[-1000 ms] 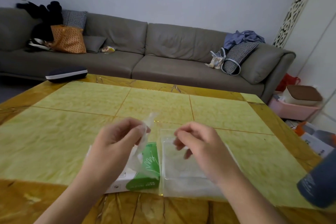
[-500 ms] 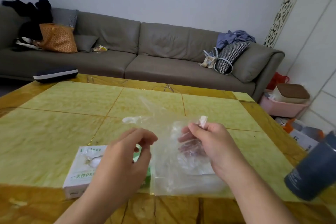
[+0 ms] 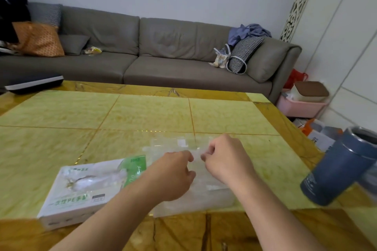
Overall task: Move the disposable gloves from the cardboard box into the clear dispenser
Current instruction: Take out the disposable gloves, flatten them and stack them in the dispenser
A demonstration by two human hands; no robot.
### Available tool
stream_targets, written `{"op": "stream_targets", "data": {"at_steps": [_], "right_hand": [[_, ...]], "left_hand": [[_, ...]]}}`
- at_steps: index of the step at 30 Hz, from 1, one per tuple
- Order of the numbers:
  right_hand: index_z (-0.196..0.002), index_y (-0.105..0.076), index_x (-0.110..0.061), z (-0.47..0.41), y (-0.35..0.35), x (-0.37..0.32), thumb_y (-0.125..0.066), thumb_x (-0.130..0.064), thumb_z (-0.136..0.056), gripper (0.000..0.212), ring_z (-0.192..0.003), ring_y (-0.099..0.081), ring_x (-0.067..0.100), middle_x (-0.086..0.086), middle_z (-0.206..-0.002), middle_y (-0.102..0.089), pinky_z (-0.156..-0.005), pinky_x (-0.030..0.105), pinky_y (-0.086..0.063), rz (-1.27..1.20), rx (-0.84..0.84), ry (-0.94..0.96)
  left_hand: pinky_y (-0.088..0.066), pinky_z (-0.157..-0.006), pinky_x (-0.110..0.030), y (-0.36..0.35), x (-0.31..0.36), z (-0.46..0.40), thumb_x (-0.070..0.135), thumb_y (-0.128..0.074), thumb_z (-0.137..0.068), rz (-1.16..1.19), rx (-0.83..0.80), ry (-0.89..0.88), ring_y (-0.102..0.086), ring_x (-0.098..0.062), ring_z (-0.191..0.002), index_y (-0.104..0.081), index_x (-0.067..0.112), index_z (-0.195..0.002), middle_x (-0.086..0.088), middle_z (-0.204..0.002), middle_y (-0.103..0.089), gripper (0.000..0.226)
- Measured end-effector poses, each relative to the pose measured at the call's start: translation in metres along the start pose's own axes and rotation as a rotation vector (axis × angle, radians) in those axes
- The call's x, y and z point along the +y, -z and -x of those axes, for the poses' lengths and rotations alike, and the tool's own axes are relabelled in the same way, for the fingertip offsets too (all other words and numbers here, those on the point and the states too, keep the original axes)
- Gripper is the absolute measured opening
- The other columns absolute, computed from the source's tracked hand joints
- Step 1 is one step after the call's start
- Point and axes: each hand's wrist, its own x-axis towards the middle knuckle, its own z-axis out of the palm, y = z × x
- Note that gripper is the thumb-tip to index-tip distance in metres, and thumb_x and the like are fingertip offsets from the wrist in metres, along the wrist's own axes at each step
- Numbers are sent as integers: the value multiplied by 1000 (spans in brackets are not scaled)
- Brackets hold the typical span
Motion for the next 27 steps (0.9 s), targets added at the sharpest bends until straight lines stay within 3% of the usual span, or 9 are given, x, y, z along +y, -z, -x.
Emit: {"op": "stream_targets", "data": {"at_steps": [2, 7, 12, 15, 19, 21, 23, 25, 27], "right_hand": [[-69, -65, -15, -1, 3, 0, -74, -26, -93, 28, -64, -67, 25, 1, -73, -67, -57, 34, -58, 115, 14, 29], [-65, -44, -18, -4, 6, 0, -69, -15, -91, 36, -63, -56, 30, 2, -72, -55, -48, 28, -33, 297, 32, 55], [-74, -59, -19, 0, 13, -3, -67, -8, -86, 18, -78, -67, 33, 3, -79, -62, -62, 32, -46, 364, -7, 78], [-68, -46, -17, 5, 24, -9, -63, -1, -82, 27, -69, -57, 31, 1, -70, -49, -61, 33, -45, 344, -1, 83], [-82, -52, -15, 17, 30, -29, -59, -3, -78, 15, -81, -59, 24, 0, -88, -56, -69, 43, -56, 78, 51, 203], [-81, -59, -11, 22, 23, -37, -52, -6, -72, 13, -78, -63, 27, 4, -85, -63, -66, 50, -59, -90, -73, 169], [-79, -57, -7, 21, 15, -37, -47, -7, -75, 11, -69, -62, 28, 6, -80, -63, -54, 44, -53, -112, -244, 91], [-81, -53, -10, 16, 9, -30, -45, -4, -80, 10, -65, -56, 25, 6, -78, -57, -47, 32, -37, -55, -371, 17], [-92, -59, -9, 8, 4, -21, -46, -7, -86, 15, -77, -63, 27, 7, -85, -61, -52, 28, -38, 36, -451, -17]], "left_hand": [[-51, -80, -25, 0, 1, -7, 34, -62, -101, -5, -101, 14, -63, -11, -95, -50, 29, -145, 10, -123, -67, 46], [-52, -102, -35, -2, 2, -20, 29, -65, -95, -178, -240, 47, -61, -16, -120, -50, 34, -148, 8, -135, -62, 55], [-54, -88, -34, -9, -1, -27, 44, -75, -86, -279, -273, 51, -64, -18, -108, -55, 42, -138, 9, -123, -64, 55], [-50, -79, -32, -11, -2, -27, 36, -70, -89, -289, -275, 27, -64, -20, -100, -54, 39, -131, 7, -115, -64, 45], [-40, -73, -32, -12, 1, -23, 28, -61, -92, -318, -240, -31, -55, -20, -90, -53, 26, -110, 9, -93, -56, 20], [-42, -74, -31, -13, 5, -21, 26, -58, -94, -362, -238, -12, -58, -23, -89, -49, 22, -96, 6, -86, -52, 10], [-44, -77, -31, -10, 9, -19, 24, -55, -95, -374, -247, 6, -63, -26, -95, -52, 21, -96, 0, -96, -60, 5], [-43, -79, -32, -7, 10, -16, 28, -55, -96, -359, -254, -8, -63, -26, -102, -57, 24, -111, -3, -112, -66, 15], [-40, -79, -32, -3, 8, -13, 33, -57, -95, -342, -249, -38, -63, -26, -111, -54, 29, -125, -1, -120, -66, 31]]}}
